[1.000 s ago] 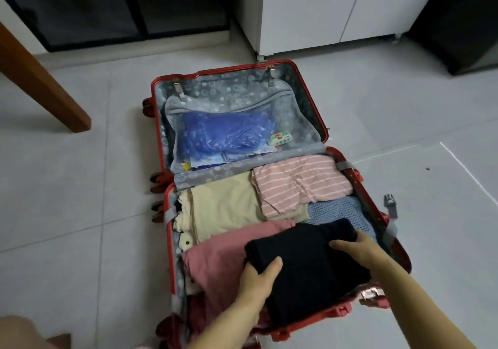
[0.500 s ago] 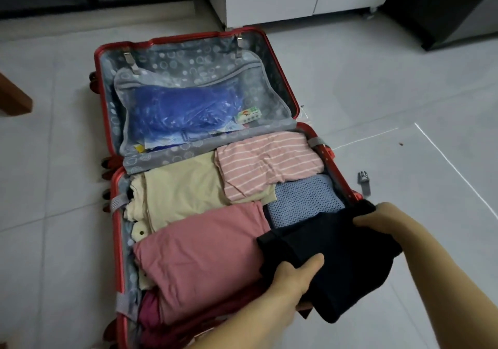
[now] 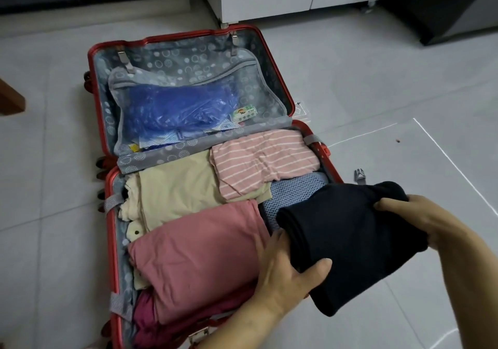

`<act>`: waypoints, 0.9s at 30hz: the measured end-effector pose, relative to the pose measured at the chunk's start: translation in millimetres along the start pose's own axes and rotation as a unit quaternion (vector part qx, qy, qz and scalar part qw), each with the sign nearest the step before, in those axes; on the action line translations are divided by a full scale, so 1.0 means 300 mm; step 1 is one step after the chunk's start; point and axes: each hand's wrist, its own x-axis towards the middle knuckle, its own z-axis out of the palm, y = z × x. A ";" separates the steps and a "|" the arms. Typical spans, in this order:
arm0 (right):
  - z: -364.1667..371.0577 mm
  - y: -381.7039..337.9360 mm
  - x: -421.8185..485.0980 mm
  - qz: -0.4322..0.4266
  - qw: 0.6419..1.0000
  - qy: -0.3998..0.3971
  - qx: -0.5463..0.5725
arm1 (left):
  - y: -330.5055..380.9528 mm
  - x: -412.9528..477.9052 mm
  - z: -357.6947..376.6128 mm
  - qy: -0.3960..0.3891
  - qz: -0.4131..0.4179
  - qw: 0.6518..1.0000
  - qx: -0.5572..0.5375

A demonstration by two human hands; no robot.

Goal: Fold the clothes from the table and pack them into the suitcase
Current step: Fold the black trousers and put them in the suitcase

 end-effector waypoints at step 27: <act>0.164 0.111 0.172 -0.002 0.999 -0.032 -0.038 | -0.122 0.019 0.077 -0.027 -0.402 0.805 -0.436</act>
